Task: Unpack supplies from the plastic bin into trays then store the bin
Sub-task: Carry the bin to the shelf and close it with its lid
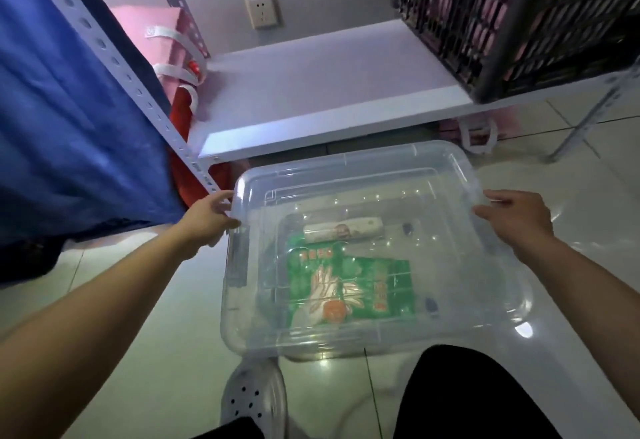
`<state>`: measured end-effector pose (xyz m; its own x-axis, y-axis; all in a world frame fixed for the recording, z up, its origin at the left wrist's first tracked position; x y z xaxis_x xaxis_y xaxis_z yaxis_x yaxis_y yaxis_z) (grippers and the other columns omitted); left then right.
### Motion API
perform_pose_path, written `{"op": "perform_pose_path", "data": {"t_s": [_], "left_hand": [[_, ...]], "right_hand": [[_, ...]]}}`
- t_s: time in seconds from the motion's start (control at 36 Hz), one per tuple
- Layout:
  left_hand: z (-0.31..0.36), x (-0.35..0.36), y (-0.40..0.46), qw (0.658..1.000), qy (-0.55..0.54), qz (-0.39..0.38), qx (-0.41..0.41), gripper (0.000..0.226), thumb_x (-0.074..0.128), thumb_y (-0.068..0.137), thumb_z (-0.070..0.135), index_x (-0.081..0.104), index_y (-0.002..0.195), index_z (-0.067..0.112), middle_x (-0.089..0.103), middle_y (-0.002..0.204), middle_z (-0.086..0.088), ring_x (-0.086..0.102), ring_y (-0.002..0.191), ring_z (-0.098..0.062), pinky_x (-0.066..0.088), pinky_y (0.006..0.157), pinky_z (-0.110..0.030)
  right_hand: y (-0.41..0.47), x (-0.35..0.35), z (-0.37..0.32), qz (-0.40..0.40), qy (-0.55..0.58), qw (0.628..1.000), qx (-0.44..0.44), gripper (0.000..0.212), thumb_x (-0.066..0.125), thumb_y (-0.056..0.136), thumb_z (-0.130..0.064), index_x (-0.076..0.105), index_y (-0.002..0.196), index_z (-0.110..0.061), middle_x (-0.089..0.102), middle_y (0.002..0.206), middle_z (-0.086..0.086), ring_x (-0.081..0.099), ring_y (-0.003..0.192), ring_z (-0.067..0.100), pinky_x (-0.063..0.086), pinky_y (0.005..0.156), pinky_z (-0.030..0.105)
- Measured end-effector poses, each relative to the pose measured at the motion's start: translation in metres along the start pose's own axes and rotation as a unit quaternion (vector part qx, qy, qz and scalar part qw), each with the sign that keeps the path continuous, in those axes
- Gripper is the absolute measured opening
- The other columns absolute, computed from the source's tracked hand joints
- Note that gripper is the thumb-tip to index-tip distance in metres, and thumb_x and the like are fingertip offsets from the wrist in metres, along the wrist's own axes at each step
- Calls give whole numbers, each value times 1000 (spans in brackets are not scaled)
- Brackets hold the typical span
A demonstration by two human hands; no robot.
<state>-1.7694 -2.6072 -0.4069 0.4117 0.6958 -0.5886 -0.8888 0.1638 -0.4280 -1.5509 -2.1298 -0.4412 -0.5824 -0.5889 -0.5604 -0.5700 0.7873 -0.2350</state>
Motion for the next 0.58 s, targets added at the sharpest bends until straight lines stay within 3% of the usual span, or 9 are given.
{"op": "perform_pose_path", "data": {"t_s": [0.06,0.11,0.19,0.25,0.31,0.36,0.42,0.58], "left_hand": [[-15,4,-7,997,-53,-29,-46,59,67,89,5,47,142,24,59,131,-8,57,110,-34,47,87,-54],[-31,15,-16,984,-117,-83,-103,54,65,92,16,46,139,35,56,133,2,51,121,-31,46,91,-55],[-55,32,-24,962,-179,-135,-155,43,62,93,22,51,131,37,58,132,1,56,116,-30,52,82,-53],[-69,37,-25,957,-199,-130,-168,47,66,90,25,52,133,33,61,131,-3,58,117,-28,51,87,-51],[-76,34,-23,958,-202,-107,-172,53,72,84,27,53,133,29,64,129,-5,59,116,-26,49,93,-45],[-74,24,-20,969,-169,-80,-160,51,78,79,26,60,126,24,69,121,-4,62,112,-25,49,92,-41],[-67,18,-16,979,-128,-65,-147,44,81,75,22,66,116,17,72,113,-7,64,107,-27,50,86,-40],[-45,19,-11,985,-61,-18,-157,46,80,76,5,62,119,4,66,113,-15,64,98,-37,54,76,-46]], "right_hand": [[6,-2,5,-57,46,997,25,49,85,69,-16,71,116,-19,70,116,8,62,83,14,46,69,23],[10,-6,16,-113,58,989,79,60,88,67,-19,67,122,-28,62,126,1,56,98,15,43,83,32],[14,-11,34,-176,40,970,160,95,90,62,-28,40,140,-48,44,129,-8,44,118,21,42,95,51],[18,-5,40,-217,56,954,198,104,89,60,-26,33,145,-44,52,130,-4,50,118,25,45,91,52],[19,-1,39,-253,44,943,213,90,87,65,-26,41,142,-32,62,123,-1,60,105,24,49,82,45],[22,-2,35,-263,8,942,207,62,88,63,-27,60,117,-20,66,114,1,64,95,22,51,78,39],[26,-5,28,-240,-22,951,192,44,88,64,-23,66,100,-13,68,109,7,65,93,25,52,78,37],[25,-1,5,-211,-74,961,162,40,81,75,-7,64,110,1,68,102,18,63,86,32,53,79,44]]}}
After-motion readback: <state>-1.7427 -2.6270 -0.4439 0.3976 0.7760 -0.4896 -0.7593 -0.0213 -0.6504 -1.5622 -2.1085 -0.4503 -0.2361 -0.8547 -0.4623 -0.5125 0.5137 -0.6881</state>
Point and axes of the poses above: each hand's wrist, its own y-axis towards the middle knuckle, its own x-axis out of the palm, z = x × y, the point moved 7 cm from there along y, towards the middle knuckle
